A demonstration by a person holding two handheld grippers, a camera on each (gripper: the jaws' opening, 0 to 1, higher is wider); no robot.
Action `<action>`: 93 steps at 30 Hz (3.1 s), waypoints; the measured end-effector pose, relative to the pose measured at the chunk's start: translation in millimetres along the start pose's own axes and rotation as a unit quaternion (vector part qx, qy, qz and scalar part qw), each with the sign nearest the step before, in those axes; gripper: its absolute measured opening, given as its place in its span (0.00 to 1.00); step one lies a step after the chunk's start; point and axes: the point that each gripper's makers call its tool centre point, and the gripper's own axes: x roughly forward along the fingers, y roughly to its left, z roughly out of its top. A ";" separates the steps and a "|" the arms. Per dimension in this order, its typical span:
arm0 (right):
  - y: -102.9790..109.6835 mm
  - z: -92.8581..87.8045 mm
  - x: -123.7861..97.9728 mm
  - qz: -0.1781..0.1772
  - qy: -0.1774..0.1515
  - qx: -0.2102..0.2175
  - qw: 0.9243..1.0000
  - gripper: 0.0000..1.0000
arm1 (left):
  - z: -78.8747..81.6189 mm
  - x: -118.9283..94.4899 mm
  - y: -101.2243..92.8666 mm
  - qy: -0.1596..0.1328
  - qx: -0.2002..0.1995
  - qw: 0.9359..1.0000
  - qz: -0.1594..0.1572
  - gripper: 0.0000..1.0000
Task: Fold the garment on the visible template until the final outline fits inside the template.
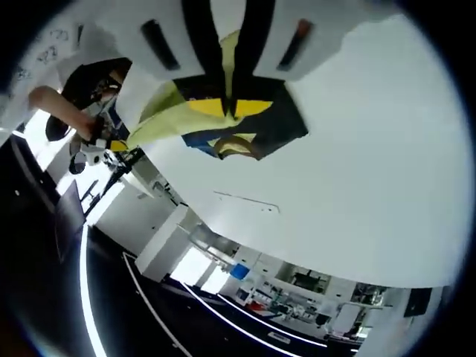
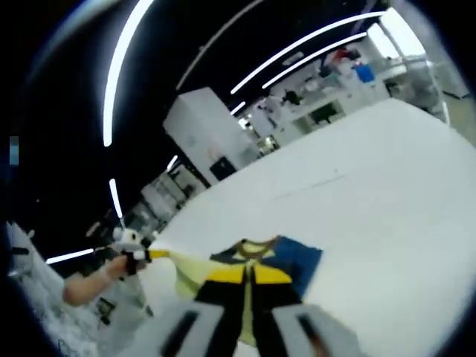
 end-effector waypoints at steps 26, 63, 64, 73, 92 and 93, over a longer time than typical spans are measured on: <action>-105.6 -14.8 91.6 -0.086 0.069 -0.009 0.994 0.00 | -17.6 82.1 87.8 0.006 -0.102 0.992 0.069 0.00; -102.7 -24.8 87.9 -0.090 0.096 -0.086 0.988 0.16 | -20.9 79.8 84.4 0.000 -0.014 0.999 0.050 0.10; -101.4 -23.4 85.7 -0.094 0.093 -0.092 0.987 0.20 | -19.1 81.4 87.2 0.000 -0.012 0.999 0.049 0.13; -95.0 -21.3 80.0 -0.086 0.087 -0.124 0.985 0.54 | -17.6 76.5 77.1 0.004 0.049 0.998 0.032 0.38; -61.9 -55.6 78.3 -0.037 0.120 -0.182 0.975 0.99 | -38.5 64.7 25.9 0.034 0.145 0.987 -0.058 0.99; -59.9 -56.9 78.8 -0.035 0.122 -0.183 0.975 0.99 | -41.1 64.9 23.3 0.037 0.145 0.987 -0.063 0.99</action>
